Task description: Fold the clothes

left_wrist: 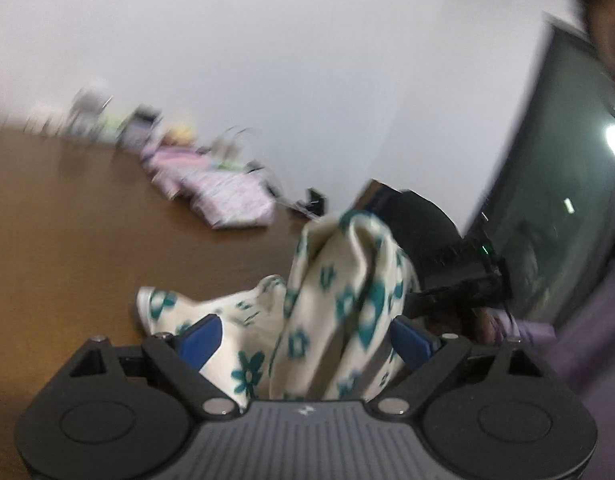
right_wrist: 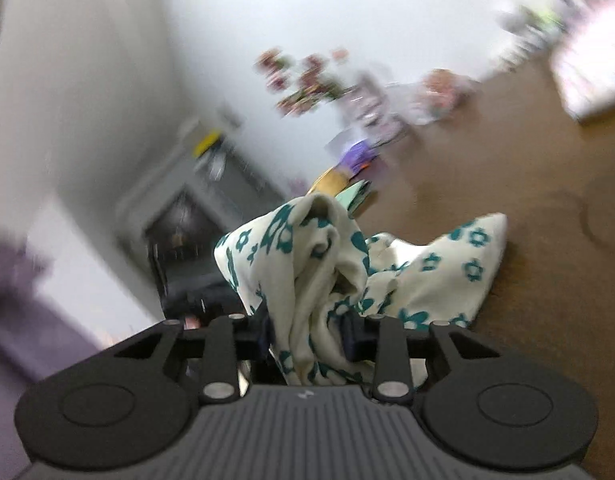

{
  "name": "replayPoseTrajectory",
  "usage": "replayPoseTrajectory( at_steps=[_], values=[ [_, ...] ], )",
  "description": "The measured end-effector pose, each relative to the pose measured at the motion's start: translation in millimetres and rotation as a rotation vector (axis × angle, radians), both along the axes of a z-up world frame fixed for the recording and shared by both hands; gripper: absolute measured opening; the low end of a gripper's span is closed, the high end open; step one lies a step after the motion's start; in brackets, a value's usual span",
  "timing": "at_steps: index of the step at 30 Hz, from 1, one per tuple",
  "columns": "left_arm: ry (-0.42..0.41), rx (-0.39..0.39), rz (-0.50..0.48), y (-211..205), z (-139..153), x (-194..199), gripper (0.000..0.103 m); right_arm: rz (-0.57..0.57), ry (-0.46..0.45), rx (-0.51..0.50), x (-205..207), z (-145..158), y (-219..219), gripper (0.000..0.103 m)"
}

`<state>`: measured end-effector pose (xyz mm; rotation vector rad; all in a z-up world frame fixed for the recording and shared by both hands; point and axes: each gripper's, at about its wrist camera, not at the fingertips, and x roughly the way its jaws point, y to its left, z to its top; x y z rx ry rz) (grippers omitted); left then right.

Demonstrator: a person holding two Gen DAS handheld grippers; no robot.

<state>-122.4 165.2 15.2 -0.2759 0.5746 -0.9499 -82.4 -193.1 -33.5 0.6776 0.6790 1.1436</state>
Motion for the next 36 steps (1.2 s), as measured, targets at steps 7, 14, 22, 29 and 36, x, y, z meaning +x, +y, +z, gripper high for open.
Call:
replayPoseTrajectory(
  at_steps=[7, 14, 22, 29, 36],
  values=[
    [0.236, -0.036, 0.087, 2, -13, 34, 0.088, -0.095, 0.298, 0.023, 39, -12, 3, 0.032],
    [0.367, -0.03, 0.175, 1, -17, 56, 0.07, -0.31, 0.286, -0.084, 51, -6, 5, 0.057],
    [0.303, 0.061, 0.276, -3, 0, 57, 0.072, -0.473, -0.03, -0.289, 25, 36, 6, 0.073],
    [0.289, 0.123, 0.35, -7, 4, 65, 0.049, -0.471, -0.009, -0.348, 39, 36, 15, 0.048],
    [0.319, 0.077, 0.364, -4, -10, 74, 0.044, -0.483, 0.007, -0.43, 52, 32, 31, 0.044]
  ],
)
